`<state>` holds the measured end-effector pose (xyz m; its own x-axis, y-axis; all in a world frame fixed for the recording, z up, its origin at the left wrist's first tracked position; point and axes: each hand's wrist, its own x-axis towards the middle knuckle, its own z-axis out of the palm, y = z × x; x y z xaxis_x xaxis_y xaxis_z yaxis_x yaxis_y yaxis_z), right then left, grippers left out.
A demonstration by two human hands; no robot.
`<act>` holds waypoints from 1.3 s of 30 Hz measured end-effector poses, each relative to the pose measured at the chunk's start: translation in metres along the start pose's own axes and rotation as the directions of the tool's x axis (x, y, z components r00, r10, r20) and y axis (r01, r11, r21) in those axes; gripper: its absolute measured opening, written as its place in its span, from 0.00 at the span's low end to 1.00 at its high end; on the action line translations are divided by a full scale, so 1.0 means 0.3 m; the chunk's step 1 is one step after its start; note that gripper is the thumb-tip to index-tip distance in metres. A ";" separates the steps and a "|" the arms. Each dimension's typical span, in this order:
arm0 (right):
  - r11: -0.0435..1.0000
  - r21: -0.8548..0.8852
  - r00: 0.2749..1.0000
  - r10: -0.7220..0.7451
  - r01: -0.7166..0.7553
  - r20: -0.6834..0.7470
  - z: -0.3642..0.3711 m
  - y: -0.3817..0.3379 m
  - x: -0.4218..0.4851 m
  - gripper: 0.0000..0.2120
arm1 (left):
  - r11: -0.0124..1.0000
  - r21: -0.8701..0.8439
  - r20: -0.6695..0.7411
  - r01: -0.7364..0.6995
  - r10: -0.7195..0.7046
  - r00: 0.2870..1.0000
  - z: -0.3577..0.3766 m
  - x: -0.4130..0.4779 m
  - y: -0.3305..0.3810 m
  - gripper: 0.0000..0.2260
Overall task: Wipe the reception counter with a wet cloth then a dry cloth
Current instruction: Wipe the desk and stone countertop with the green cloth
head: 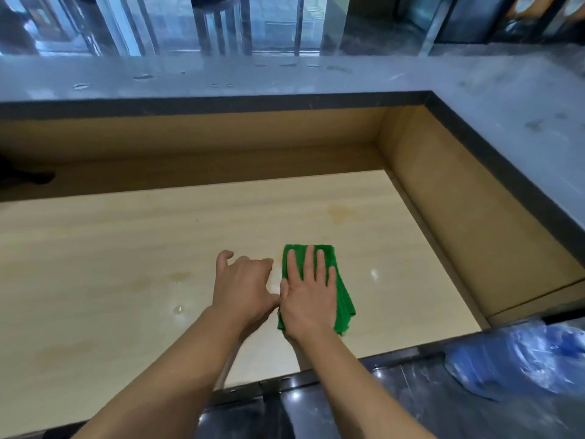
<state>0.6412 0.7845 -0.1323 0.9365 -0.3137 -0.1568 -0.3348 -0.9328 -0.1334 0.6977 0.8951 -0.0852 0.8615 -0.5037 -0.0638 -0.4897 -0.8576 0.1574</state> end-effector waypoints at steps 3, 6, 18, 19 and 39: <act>0.989 -0.017 0.988 -0.149 0.150 0.040 -0.040 0.072 0.074 0.39 | 1.000 0.022 0.011 -0.021 0.021 1.000 -0.021 0.082 -0.032 0.27; 0.994 -0.022 0.994 -0.111 0.112 0.012 -0.087 0.221 0.160 0.37 | 0.997 0.053 0.086 -0.054 0.049 0.995 -0.029 0.172 -0.039 0.47; 0.914 -0.024 0.913 0.404 -0.406 -0.056 -0.128 0.498 0.289 0.27 | 0.987 0.136 0.281 -0.086 0.045 0.959 -0.010 0.297 -0.057 0.42; 0.903 -0.009 0.902 0.429 -0.430 -0.052 -0.119 0.448 0.289 0.27 | 0.987 0.135 0.282 -0.087 0.045 0.958 -0.011 0.297 -0.055 0.42; 0.979 -0.075 0.981 0.185 -0.190 -0.065 -0.167 0.595 0.446 0.27 | 0.971 0.234 0.304 -0.040 -0.034 0.952 -0.053 0.337 -0.027 0.35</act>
<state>0.7118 0.5670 -0.1281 0.8632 -0.4917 -0.1145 -0.4974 -0.8671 -0.0272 0.7909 0.8528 -0.0772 0.7959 -0.4825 -0.3655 -0.5419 -0.8371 -0.0749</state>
